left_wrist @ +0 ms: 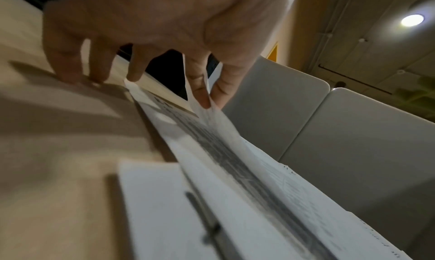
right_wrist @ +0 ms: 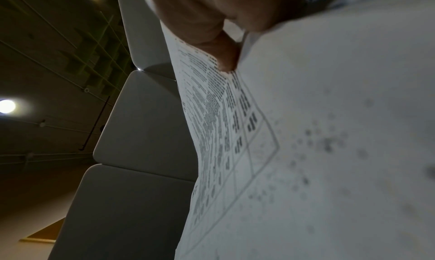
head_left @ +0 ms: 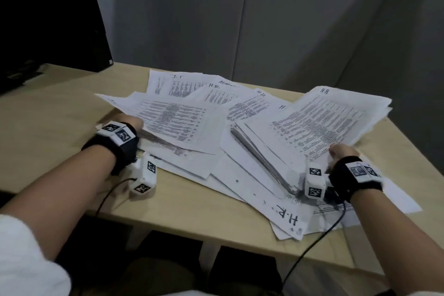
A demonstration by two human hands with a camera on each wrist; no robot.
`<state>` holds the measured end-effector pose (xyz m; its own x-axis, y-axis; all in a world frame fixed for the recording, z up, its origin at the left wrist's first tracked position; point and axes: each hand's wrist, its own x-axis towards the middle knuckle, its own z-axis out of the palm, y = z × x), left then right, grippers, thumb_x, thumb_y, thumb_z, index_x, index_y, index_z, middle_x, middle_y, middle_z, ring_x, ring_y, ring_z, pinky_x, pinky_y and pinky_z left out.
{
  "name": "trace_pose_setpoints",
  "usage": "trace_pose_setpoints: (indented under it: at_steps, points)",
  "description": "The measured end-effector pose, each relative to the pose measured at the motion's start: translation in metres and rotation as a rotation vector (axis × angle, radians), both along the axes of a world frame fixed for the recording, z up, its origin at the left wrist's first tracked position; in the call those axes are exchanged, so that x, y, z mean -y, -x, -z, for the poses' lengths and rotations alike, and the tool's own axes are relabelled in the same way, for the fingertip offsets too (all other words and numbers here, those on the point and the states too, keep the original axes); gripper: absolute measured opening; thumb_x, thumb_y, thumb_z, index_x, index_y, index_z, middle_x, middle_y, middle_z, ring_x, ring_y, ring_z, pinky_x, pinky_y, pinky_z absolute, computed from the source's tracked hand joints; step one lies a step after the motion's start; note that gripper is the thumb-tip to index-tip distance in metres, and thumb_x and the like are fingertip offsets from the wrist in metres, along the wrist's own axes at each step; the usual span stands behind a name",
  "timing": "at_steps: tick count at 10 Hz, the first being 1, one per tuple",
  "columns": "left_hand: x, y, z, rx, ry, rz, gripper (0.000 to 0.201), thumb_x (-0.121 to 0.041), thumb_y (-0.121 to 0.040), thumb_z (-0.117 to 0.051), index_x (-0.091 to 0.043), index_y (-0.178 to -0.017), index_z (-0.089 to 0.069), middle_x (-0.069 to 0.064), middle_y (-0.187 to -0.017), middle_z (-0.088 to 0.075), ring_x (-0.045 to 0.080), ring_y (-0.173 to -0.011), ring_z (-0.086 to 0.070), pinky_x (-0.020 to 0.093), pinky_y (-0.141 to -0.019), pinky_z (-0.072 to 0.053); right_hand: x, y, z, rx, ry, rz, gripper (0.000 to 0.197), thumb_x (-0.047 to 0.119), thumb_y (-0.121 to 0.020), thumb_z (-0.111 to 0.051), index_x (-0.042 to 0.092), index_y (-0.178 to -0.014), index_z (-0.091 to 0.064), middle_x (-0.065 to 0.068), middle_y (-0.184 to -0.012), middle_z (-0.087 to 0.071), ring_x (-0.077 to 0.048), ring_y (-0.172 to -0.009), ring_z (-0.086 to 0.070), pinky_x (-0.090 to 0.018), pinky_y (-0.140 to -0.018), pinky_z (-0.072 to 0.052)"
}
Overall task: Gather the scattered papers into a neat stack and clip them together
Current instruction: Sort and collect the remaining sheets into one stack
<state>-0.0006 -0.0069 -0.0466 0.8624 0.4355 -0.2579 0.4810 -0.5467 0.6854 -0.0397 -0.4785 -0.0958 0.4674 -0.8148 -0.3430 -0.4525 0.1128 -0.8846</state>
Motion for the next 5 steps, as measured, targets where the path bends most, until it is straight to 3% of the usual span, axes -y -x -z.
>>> trace_pose_setpoints:
  at_steps: [1,2,3,4,5]
  points:
    - [0.016,0.004,-0.008,0.024,-0.011,0.02,0.045,-0.009,-0.093,-0.048,0.008,-0.134,-0.042,0.024,-0.139,-0.046,0.035,-0.127,-0.046,0.038,-0.1,-0.04,-0.024,0.01,-0.008,0.03,-0.031,-0.018,0.051,0.01,-0.087,-0.053,-0.006,-0.134,-0.039,-0.015,-0.126,-0.054,-0.032,-0.115,-0.054,-0.039,-0.097,-0.047]
    - [0.007,-0.028,0.014,-0.048,-0.149,0.112,0.038,-0.015,-0.087,-0.054,0.003,-0.12,-0.055,0.019,-0.128,-0.053,0.037,-0.122,-0.051,0.043,-0.101,-0.044,-0.031,0.012,-0.008,0.1,-0.021,-0.028,0.049,0.008,-0.086,-0.052,-0.005,-0.132,-0.041,-0.017,-0.126,-0.054,-0.033,-0.113,-0.055,-0.04,-0.097,-0.047]
    - [0.01,-0.025,0.026,-0.144,-0.339,0.208,0.057,-0.027,-0.074,-0.058,0.004,-0.122,-0.053,0.028,-0.135,-0.047,0.045,-0.118,-0.05,0.052,-0.096,-0.047,-0.038,0.013,-0.009,0.201,-0.071,-0.082,0.036,0.003,-0.086,-0.052,0.002,-0.122,-0.048,-0.014,-0.092,-0.056,-0.022,-0.079,-0.06,-0.019,-0.067,-0.05]
    - [0.03,0.002,0.014,-0.215,-0.691,0.342,0.067,-0.033,-0.075,-0.06,-0.007,-0.135,-0.045,0.032,-0.14,-0.038,0.05,-0.115,-0.05,0.053,-0.087,-0.051,-0.045,0.009,-0.014,0.254,-0.09,-0.166,0.017,0.002,-0.089,-0.05,0.007,-0.104,-0.044,-0.002,-0.064,-0.037,-0.007,-0.041,-0.045,-0.006,-0.033,-0.029]
    - [0.047,0.006,0.008,-0.184,-0.776,0.404,0.064,-0.027,-0.084,-0.059,-0.025,-0.144,-0.035,0.027,-0.151,-0.024,0.049,-0.13,-0.037,0.053,-0.1,-0.043,-0.054,0.004,-0.02,0.29,-0.142,-0.298,0.012,-0.004,-0.088,-0.046,0.006,-0.083,-0.048,-0.003,-0.067,-0.039,-0.01,-0.056,-0.043,-0.01,-0.034,-0.037]
